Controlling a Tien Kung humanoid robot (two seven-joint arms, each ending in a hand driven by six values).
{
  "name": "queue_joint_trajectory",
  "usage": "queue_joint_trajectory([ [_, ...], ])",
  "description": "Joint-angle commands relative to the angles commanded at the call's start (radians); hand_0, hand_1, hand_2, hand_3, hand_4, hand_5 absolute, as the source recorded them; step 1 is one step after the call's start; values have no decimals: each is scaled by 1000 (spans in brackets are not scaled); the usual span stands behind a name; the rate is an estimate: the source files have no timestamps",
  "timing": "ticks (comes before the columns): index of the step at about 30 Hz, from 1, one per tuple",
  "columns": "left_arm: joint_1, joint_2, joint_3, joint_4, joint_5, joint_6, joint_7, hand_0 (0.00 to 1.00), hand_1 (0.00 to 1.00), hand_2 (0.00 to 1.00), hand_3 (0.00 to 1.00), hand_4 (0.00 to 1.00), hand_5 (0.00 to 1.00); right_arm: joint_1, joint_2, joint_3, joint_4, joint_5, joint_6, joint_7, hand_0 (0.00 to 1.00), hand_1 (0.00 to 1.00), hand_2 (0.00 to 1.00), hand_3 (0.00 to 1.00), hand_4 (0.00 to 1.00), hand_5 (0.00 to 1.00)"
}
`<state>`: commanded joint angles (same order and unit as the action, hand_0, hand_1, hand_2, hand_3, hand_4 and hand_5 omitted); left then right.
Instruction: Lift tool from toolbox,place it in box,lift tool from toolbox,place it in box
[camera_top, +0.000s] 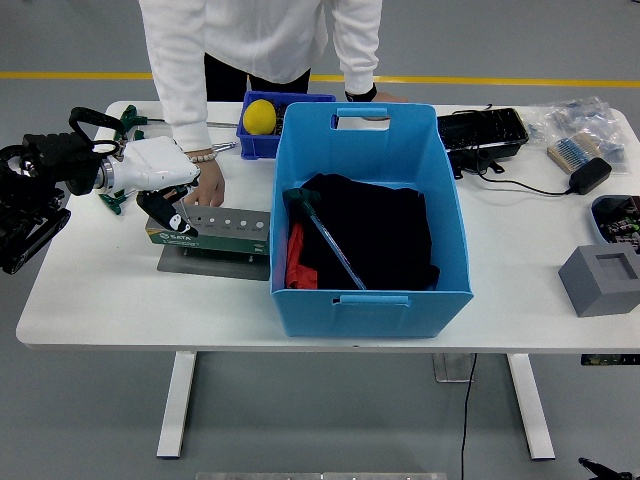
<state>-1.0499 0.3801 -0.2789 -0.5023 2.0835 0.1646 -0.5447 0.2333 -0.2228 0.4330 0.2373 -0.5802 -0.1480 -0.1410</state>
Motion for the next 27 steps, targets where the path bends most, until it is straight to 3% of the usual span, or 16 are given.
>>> queue_joint_trajectory([
  [1, 1, 0, 0, 1, -5, 9, -4, 406, 149, 149, 155, 924, 702, -1, 0, 1, 0, -2, 0, 0, 626, 602, 664, 539, 784, 665],
  [2, 3, 0, -1, 3, -11, 21, -10, 305, 103, 115, 112, 933, 565, -1, 0, 2, 0, -3, 0, -1, 626, 602, 664, 540, 784, 665],
  [7, 8, 0, 2, 11, -23, 72, -30, 305, 103, 115, 112, 933, 565, -3, 1, 2, 0, -5, 0, -1, 626, 602, 664, 540, 784, 665],
  [8, 9, 1, 3, 12, -25, 83, -36, 204, 47, 80, 62, 978, 433, -3, 1, 3, 0, -5, 0, -1, 626, 603, 664, 540, 784, 665],
  [13, 12, 2, -5, 15, -36, 128, -60, 204, 47, 80, 62, 978, 433, -3, 1, 2, 0, -5, 0, -1, 626, 603, 664, 540, 784, 665],
  [14, 12, 2, -9, 16, -43, 139, -66, 166, 16, 58, 51, 983, 372, -2, 0, 2, 0, -4, 0, -1, 626, 602, 663, 538, 784, 665],
  [17, 12, 1, -24, 22, -67, 157, -84, 166, 16, 58, 51, 983, 372, 0, -1, -1, 0, 0, 0, 0, 626, 602, 663, 538, 784, 665],
  [19, 11, 0, -39, 23, -90, 160, -93, 166, 16, 58, 51, 983, 372, 1, 0, -1, 0, 2, 0, 1, 626, 602, 663, 538, 784, 665],
  [20, 11, 0, -45, 23, -97, 158, -95, 148, 2, 48, 36, 876, 267, 1, 0, -2, 0, 2, 0, 1, 626, 602, 664, 540, 784, 665],
  [25, 9, 1, -103, 9, -115, 133, -101, 148, 2, 48, 36, 876, 267, 2, 0, -2, 0, 3, 0, 1, 626, 602, 664, 540, 784, 665],
  [26, 9, 3, -120, 2, -115, 127, -101, 145, 2, 42, 39, 754, 276, 2, 0, -2, 0, 3, 0, 1, 626, 602, 664, 540, 784, 664],
  [27, 9, 5, -138, -5, -114, 120, -101, 145, 2, 42, 39, 754, 276, 2, 0, -2, -1, 4, 0, 1, 626, 602, 664, 540, 784, 664],
])
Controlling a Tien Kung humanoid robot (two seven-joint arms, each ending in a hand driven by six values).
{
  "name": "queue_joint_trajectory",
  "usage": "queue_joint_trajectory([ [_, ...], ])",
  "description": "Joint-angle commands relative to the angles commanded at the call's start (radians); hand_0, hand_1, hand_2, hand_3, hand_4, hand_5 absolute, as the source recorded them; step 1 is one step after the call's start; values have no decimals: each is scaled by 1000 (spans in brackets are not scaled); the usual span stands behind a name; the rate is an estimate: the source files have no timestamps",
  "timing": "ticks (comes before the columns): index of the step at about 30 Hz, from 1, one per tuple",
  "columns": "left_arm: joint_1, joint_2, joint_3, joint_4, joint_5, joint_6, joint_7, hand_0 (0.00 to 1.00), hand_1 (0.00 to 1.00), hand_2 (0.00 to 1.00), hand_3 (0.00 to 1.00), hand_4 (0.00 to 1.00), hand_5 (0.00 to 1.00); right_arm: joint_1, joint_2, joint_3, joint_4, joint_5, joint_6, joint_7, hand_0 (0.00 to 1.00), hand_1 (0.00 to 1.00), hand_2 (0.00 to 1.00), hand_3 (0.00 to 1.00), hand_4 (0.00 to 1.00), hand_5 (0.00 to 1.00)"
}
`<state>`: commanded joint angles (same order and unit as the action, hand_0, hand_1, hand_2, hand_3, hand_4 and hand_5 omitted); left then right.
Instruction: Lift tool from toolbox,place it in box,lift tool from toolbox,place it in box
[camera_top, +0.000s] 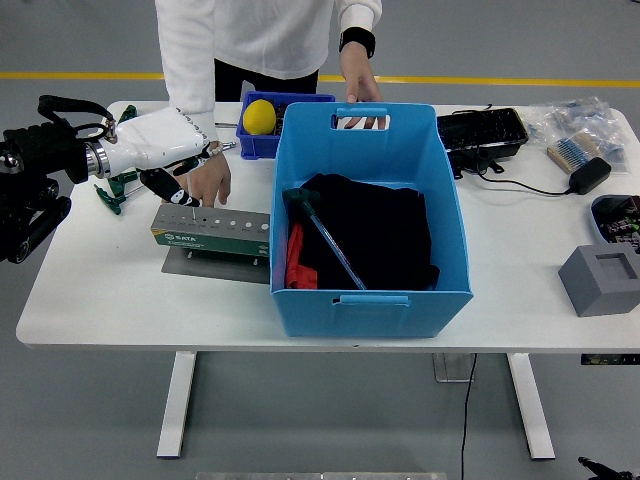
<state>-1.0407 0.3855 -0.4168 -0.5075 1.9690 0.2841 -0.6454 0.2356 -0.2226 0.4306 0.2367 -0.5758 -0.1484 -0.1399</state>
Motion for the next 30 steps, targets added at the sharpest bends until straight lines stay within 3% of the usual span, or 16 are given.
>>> queue_joint_trajectory([
  [11, -18, 34, -106, -127, 57, -54, 0, 141, 2, 38, 34, 759, 282, 0, -2, -1, -1, 1, 1, 1, 626, 603, 664, 540, 784, 664],
  [18, -17, 45, -180, -218, 55, -113, 0, 141, 2, 37, 34, 758, 272, -1, -3, -1, -1, 3, 1, 1, 625, 602, 664, 539, 784, 664],
  [26, -2, 23, -278, -419, 18, -141, 11, 144, 2, 37, 35, 744, 248, -1, -3, 1, -2, 0, 1, 1, 625, 603, 664, 539, 784, 664],
  [30, -3, -15, -275, -506, -34, -149, 31, 146, 2, 37, 42, 746, 243, -1, -3, 1, -2, -3, 2, 1, 626, 602, 664, 540, 783, 663],
])
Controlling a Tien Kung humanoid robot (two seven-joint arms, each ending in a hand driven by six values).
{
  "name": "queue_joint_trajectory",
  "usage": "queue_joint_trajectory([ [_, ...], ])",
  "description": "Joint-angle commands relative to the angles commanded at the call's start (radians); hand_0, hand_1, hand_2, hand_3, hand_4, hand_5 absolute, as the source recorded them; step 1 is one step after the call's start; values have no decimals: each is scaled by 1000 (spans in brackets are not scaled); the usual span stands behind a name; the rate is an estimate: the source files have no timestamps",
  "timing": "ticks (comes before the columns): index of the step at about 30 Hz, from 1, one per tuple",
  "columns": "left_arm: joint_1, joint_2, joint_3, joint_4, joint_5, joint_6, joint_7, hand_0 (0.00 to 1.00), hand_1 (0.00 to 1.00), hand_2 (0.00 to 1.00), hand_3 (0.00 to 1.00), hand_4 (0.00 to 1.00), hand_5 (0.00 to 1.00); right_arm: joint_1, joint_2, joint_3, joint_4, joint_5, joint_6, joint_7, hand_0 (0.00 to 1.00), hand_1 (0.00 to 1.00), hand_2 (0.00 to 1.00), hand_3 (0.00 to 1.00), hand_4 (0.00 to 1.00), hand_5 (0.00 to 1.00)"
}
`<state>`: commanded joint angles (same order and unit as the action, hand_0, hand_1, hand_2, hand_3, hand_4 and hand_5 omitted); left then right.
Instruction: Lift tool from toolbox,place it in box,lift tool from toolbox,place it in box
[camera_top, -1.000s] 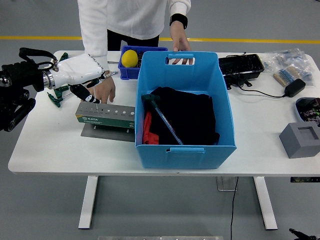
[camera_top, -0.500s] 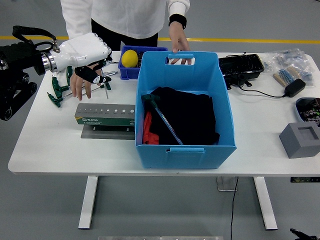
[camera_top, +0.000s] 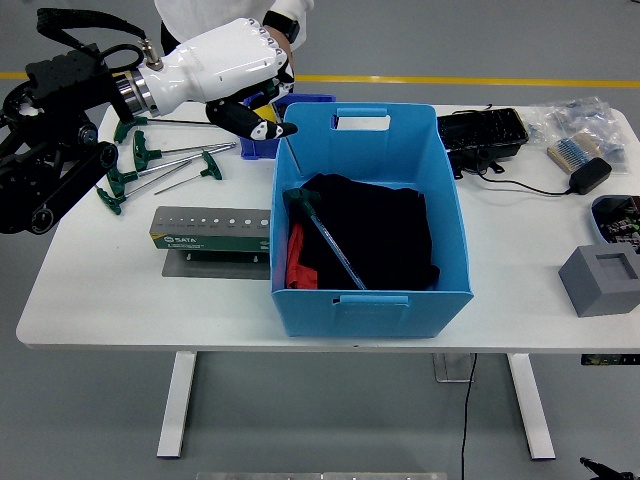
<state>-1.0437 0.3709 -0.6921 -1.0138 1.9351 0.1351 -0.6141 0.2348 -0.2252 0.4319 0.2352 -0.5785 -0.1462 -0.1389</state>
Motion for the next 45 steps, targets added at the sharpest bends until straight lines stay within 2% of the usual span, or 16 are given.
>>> queue_joint_trajectory([
  [4, 1, -54, 44, -18, -31, -11, 19, 146, 2, 37, 42, 746, 243, 1, 1, 1, 1, -3, 1, -1, 626, 602, 664, 540, 783, 663],
  [5, 3, -71, 58, -9, -34, -14, 20, 153, 2, 46, 54, 824, 282, 2, 0, 1, 1, -4, 1, -1, 628, 602, 664, 540, 783, 663],
  [7, 8, -98, 73, 10, -36, -13, 17, 153, 2, 46, 54, 824, 282, 3, 0, 1, 1, -5, 1, -2, 628, 602, 664, 540, 783, 663],
  [13, 38, -190, 112, 130, -27, 9, -9, 156, 2, 53, 84, 823, 294, 14, 0, 3, 4, -12, 2, -4, 629, 602, 664, 540, 783, 663],
  [16, 46, -215, 115, 172, -42, -29, 22, 156, 2, 53, 84, 823, 294, 18, -2, 7, 4, -19, 2, -6, 629, 602, 664, 540, 783, 663],
  [17, 46, -220, 115, 181, -43, -45, 32, 316, 282, 377, 439, 932, 519, 19, -2, 9, 4, -21, 3, -6, 629, 603, 664, 541, 784, 664],
  [20, 45, -240, 116, 214, -19, -117, 83, 316, 282, 377, 439, 932, 519, 23, -3, 10, 5, -27, 4, -7, 629, 603, 664, 541, 784, 664],
  [22, 45, -246, 118, 230, -17, -152, 99, 316, 282, 377, 439, 932, 519, 24, -3, 10, 5, -28, 4, -8, 629, 603, 664, 541, 784, 664],
  [23, 45, -249, 117, 238, -18, -171, 110, 494, 549, 670, 618, 982, 615, 24, -4, 10, 5, -28, 4, -8, 630, 603, 664, 540, 785, 665],
  [28, 49, -249, 116, 253, -5, -241, 149, 494, 549, 670, 618, 982, 615, 20, -4, 10, 5, -28, 5, -8, 630, 603, 664, 540, 785, 665],
  [29, 50, -248, 114, 253, -3, -252, 154, 571, 653, 819, 711, 998, 656, 19, -5, 10, 6, -28, 5, -8, 630, 601, 664, 540, 784, 664],
  [35, 66, -240, 96, 236, 21, -309, 180, 571, 653, 819, 711, 998, 656, 13, -4, 10, 6, -27, 5, -8, 630, 601, 664, 540, 784, 664],
  [36, 69, -238, 91, 233, 28, -324, 188, 678, 751, 909, 746, 998, 691, 12, -4, 10, 6, -26, 5, -8, 630, 601, 664, 540, 783, 664],
  [41, 81, -231, 70, 230, 40, -372, 211, 678, 751, 909, 746, 998, 691, 8, -3, 11, 6, -27, 4, -8, 630, 601, 664, 540, 783, 664],
  [42, 84, -229, 63, 230, 42, -379, 215, 761, 838, 977, 760, 998, 707, 7, -3, 11, 6, -27, 4, -8, 630, 601, 664, 540, 784, 662],
  [45, 94, -226, 42, 223, 43, -385, 220, 761, 838, 977, 760, 998, 707, 6, -2, 12, 6, -28, 5, -8, 630, 601, 664, 540, 784, 662],
])
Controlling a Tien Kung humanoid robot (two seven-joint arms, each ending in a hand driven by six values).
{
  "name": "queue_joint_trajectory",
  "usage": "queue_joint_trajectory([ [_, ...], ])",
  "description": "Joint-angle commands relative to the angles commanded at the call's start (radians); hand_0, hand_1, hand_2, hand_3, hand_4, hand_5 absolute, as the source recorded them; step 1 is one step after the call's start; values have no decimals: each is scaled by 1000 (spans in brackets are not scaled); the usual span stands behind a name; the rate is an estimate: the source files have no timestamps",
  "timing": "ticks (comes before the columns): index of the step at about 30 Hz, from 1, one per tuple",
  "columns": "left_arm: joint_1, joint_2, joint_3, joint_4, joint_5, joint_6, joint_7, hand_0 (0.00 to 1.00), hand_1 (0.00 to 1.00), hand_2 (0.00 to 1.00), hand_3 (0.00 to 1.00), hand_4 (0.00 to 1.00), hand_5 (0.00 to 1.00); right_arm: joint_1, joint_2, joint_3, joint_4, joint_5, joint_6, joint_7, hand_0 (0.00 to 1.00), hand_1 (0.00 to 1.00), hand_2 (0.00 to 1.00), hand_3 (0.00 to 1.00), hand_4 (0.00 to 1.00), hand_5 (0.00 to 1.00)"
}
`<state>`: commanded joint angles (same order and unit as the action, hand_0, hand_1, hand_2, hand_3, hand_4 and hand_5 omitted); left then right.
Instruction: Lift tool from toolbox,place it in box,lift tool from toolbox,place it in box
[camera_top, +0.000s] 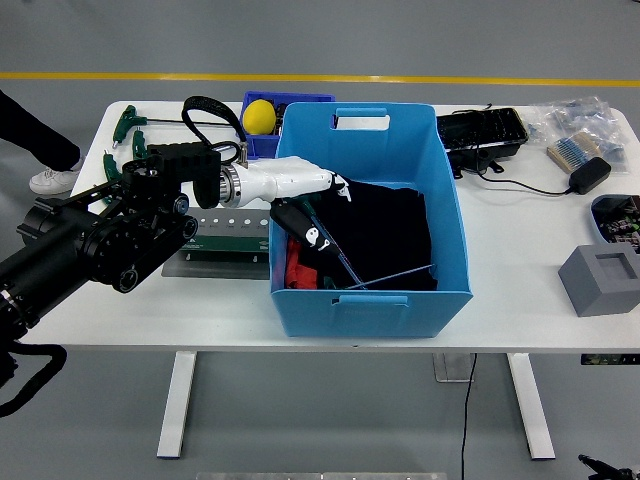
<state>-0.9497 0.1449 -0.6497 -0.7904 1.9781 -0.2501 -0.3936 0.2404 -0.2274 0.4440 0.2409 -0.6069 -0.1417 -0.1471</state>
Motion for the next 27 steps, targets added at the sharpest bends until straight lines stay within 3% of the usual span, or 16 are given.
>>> queue_joint_trajectory([
  [4, 35, 8, -54, -36, -30, 33, 0, 775, 856, 991, 776, 998, 706, -2, -1, -2, 0, 2, 0, 1, 629, 601, 664, 540, 784, 664],
  [8, 113, 15, -160, -105, -116, 70, 11, 775, 856, 991, 776, 998, 706, -1, -1, -7, -1, 13, -2, 5, 629, 601, 664, 540, 784, 664],
  [9, 144, 16, -200, -131, -154, 68, 21, 702, 764, 883, 787, 995, 699, -1, -1, -8, -1, 15, -3, 6, 629, 601, 664, 539, 783, 664],
  [11, 195, 16, -270, -179, -211, 65, 42, 702, 764, 883, 787, 995, 699, -1, 0, -8, -2, 15, -4, 7, 629, 601, 664, 539, 783, 664],
  [14, 285, 18, -375, -265, -307, 43, 96, 702, 764, 883, 787, 995, 699, 1, 0, -9, -3, 17, -6, 9, 629, 601, 664, 539, 783, 664],
  [15, 312, 19, -406, -290, -340, 36, 115, 634, 698, 797, 761, 983, 699, 2, 0, -10, -4, 18, -6, 10, 628, 600, 664, 540, 783, 664],
  [20, 459, 28, -541, -398, -542, -3, 236, 634, 698, 797, 761, 983, 699, 9, -2, -22, -6, 35, -8, 19, 628, 600, 664, 540, 783, 664],
  [25, 625, 3, -659, -486, -742, 30, 352, 608, 677, 771, 736, 971, 700, 16, -3, -37, -8, 59, -12, 28, 629, 601, 664, 540, 783, 664],
  [27, 700, -17, -705, -520, -820, 48, 367, 619, 679, 771, 730, 965, 709, 18, -3, -42, -10, 70, -14, 32, 628, 601, 663, 539, 783, 664],
])
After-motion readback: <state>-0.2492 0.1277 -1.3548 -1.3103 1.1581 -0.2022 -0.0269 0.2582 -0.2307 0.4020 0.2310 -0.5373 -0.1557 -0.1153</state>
